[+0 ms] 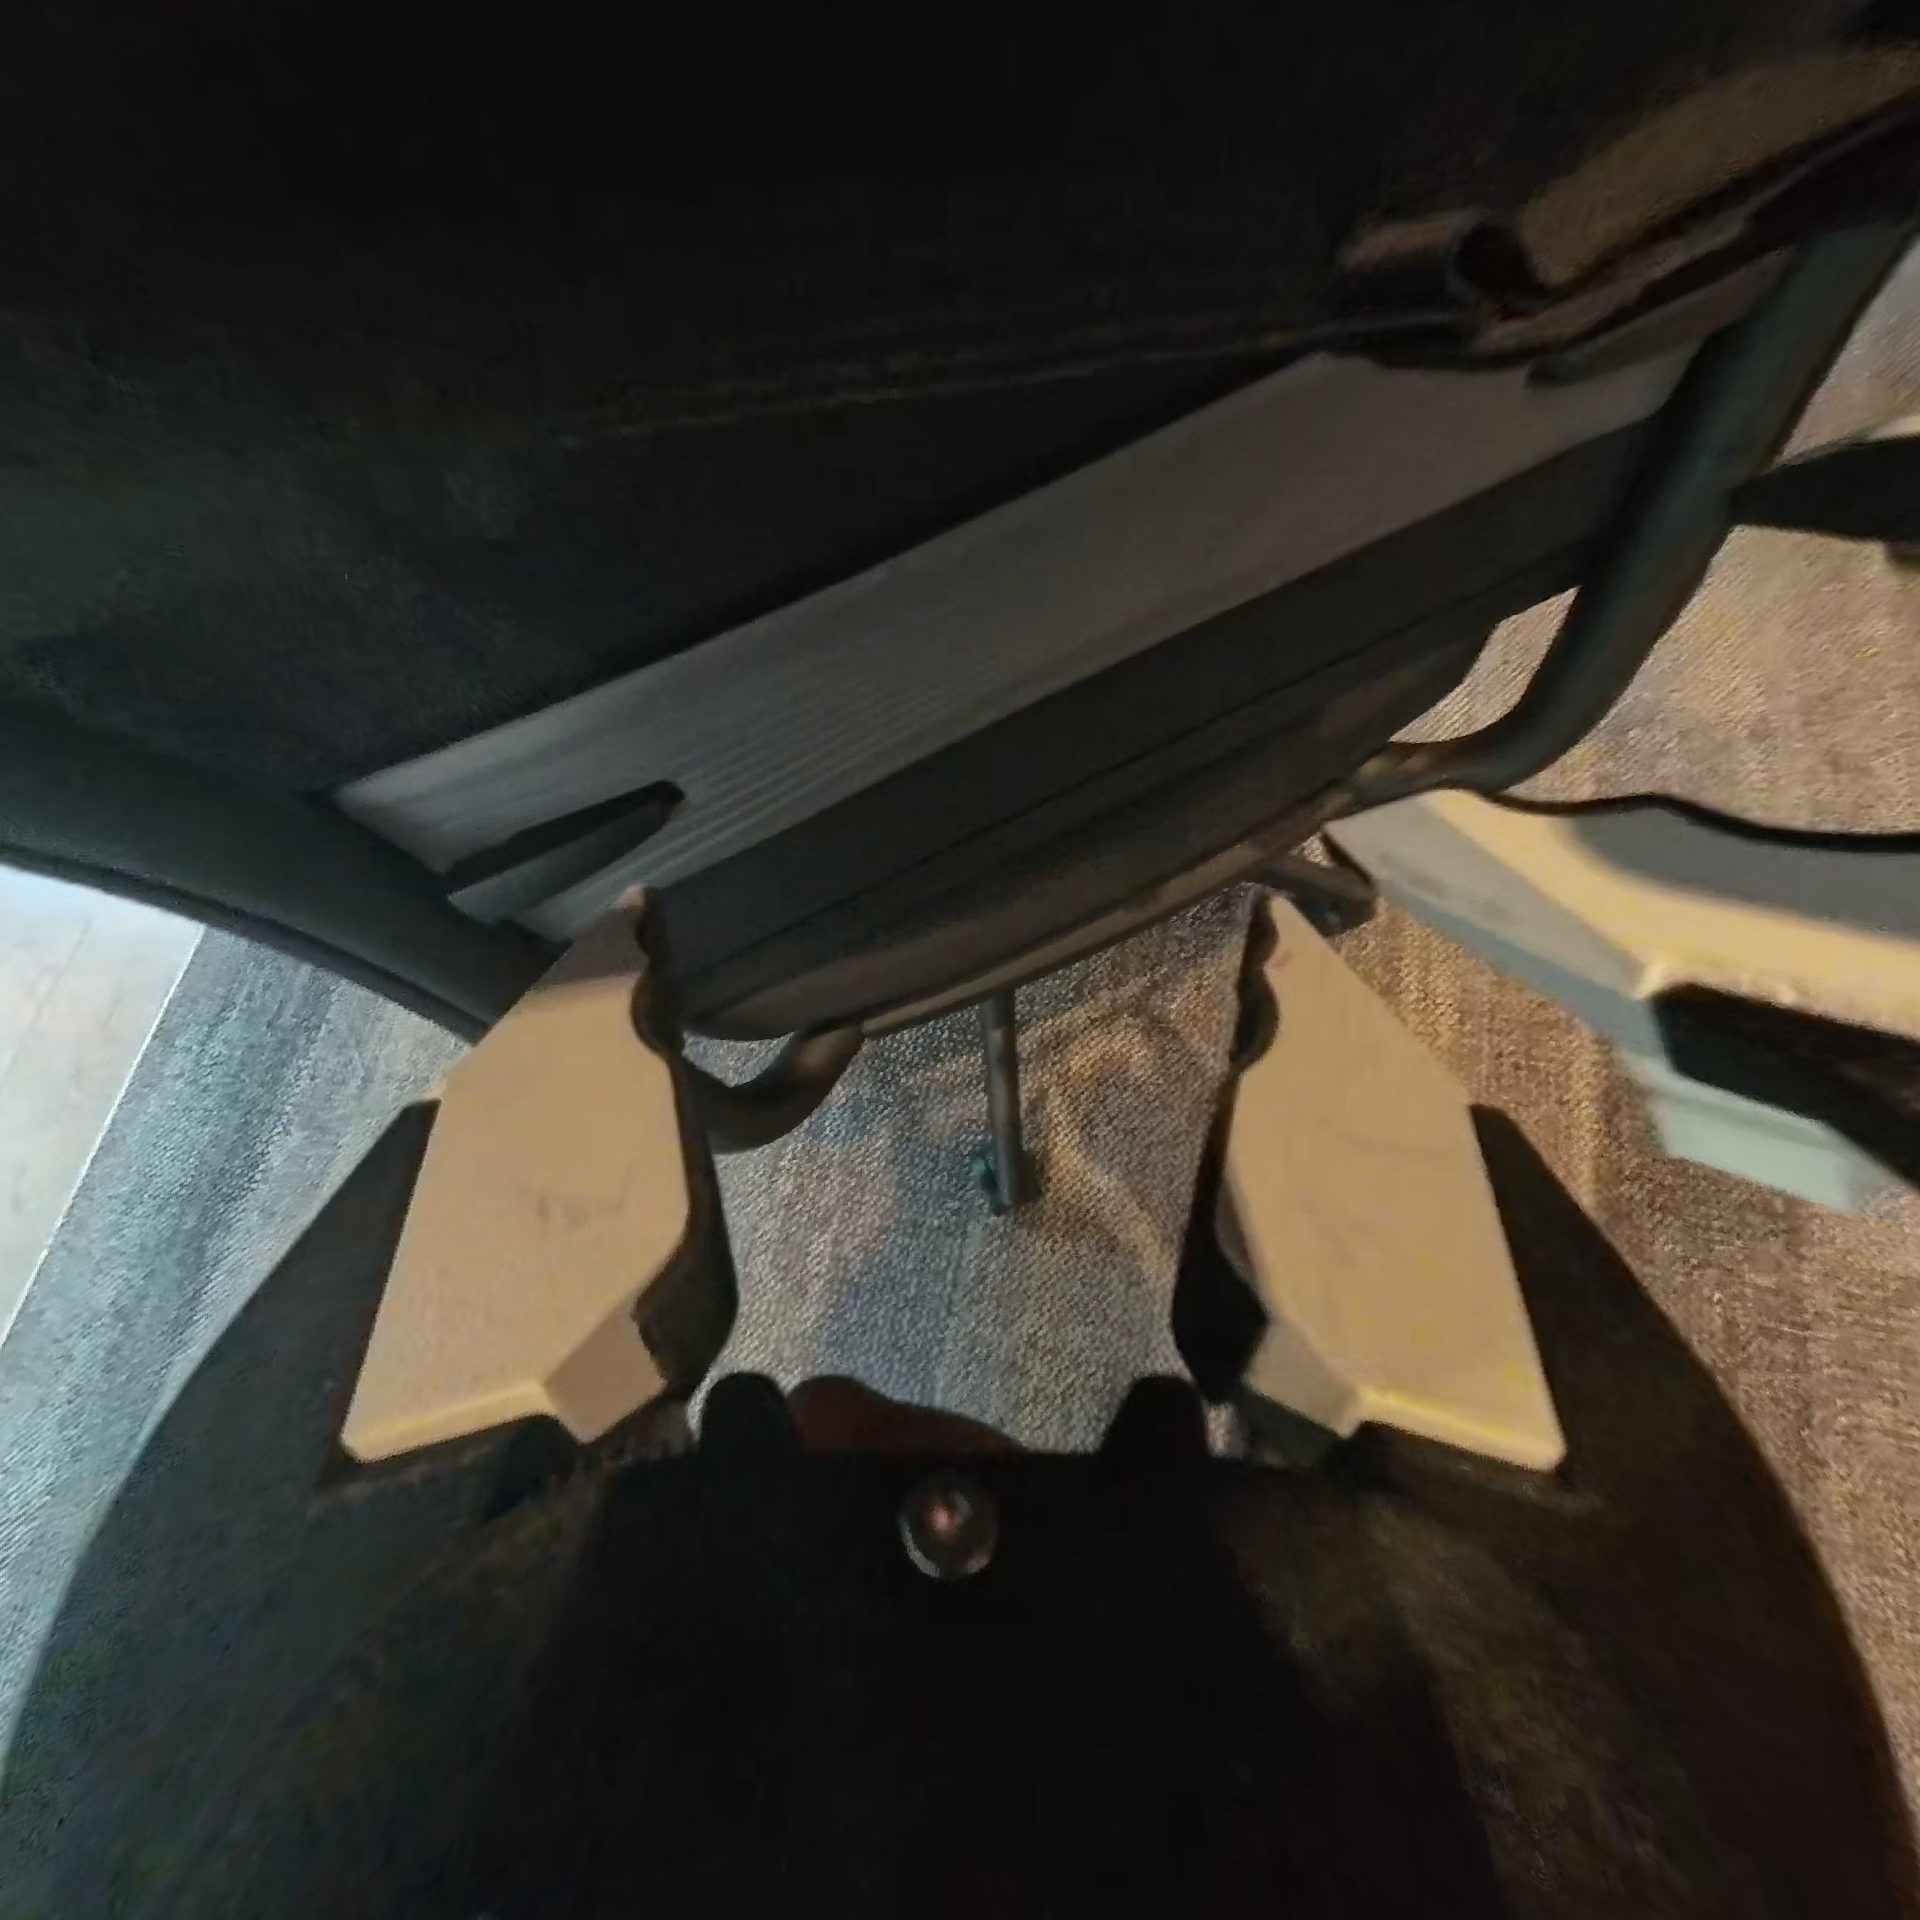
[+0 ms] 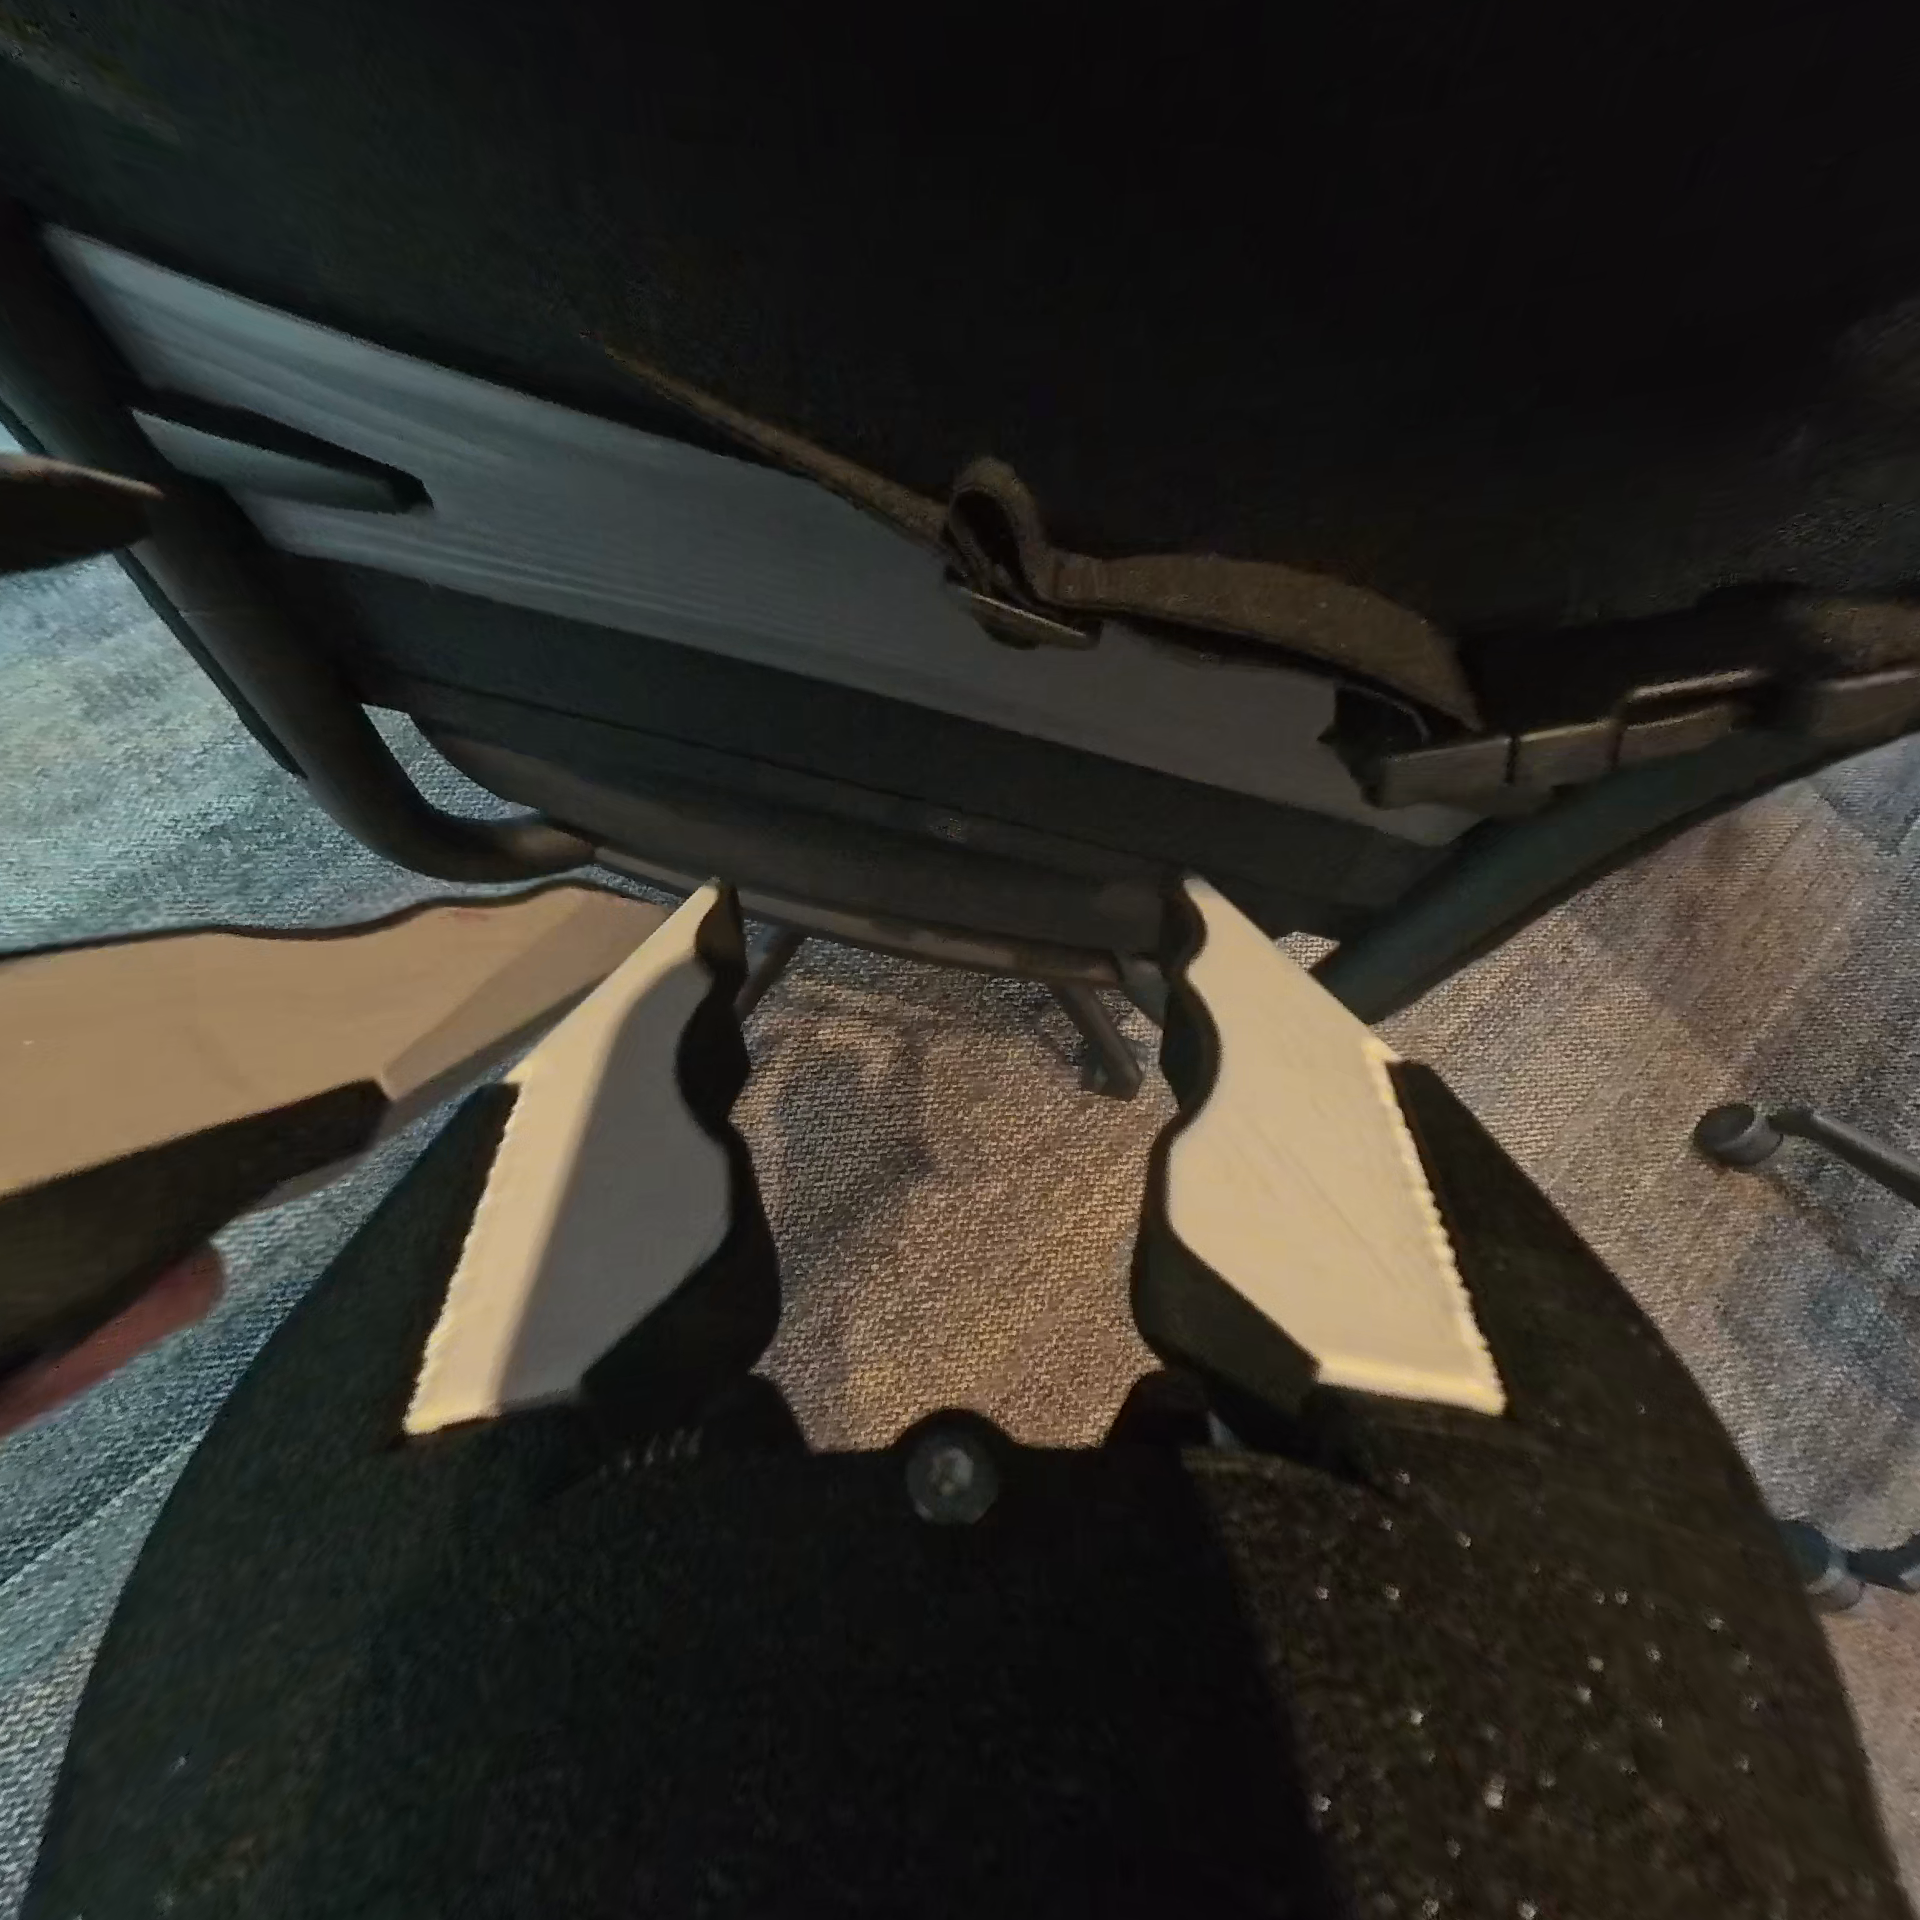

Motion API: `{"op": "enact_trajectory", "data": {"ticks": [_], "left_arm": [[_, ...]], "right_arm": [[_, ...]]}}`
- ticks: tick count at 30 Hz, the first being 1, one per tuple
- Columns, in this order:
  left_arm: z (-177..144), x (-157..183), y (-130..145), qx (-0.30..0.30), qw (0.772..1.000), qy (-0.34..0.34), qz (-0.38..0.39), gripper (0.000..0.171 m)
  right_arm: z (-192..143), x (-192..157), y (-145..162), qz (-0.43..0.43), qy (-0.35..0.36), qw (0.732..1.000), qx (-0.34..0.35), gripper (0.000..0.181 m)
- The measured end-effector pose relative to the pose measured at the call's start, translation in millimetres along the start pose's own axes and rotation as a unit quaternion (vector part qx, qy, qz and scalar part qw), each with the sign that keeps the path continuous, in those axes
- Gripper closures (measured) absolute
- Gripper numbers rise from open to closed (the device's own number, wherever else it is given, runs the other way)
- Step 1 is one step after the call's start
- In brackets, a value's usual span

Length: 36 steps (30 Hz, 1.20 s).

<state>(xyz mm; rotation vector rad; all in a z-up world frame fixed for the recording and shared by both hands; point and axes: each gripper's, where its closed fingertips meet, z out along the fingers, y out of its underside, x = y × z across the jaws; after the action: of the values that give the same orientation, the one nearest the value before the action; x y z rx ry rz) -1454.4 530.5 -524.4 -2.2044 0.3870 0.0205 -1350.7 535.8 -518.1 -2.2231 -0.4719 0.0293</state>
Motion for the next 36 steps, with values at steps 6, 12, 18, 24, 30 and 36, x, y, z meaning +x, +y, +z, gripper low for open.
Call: {"op": "enact_trajectory", "data": {"ticks": [6, 12, 18, 24, 30, 36], "left_arm": [[2, 35, -17, 0.01, 1.0, 0.02, 0.0, 0.073], [4, 60, -35, 0.018, 0.999, 0.042, -0.009, 0.069], [4, 73, -51, 0.029, 0.998, 0.052, -0.013, 0.068], [-2, 65, -60, 0.038, 0.998, 0.046, -0.011, 0.068], [-12, 30, -46, 0.051, 0.997, 0.027, 0.055, 0.073], [-51, -25, -25, 0.073, 0.97, -0.002, 0.234, 0.078]], "right_arm": [[-10, 26, 1, 0.004, 0.017, 1.0, -0.001, 0.102], [-22, 58, 3, 0.026, 0.034, 0.999, 0.004, 0.101], [-31, 77, -2, 0.039, 0.045, 0.998, 0.012, 0.101], [-33, 74, -12, 0.044, 0.042, 0.998, 0.021, 0.101], [-22, 23, -17, 0.07, -0.035, 0.995, 0.058, 0.105], [-55, -44, -50, 0.404, -0.422, 0.785, 0.205, 0.109]]}}
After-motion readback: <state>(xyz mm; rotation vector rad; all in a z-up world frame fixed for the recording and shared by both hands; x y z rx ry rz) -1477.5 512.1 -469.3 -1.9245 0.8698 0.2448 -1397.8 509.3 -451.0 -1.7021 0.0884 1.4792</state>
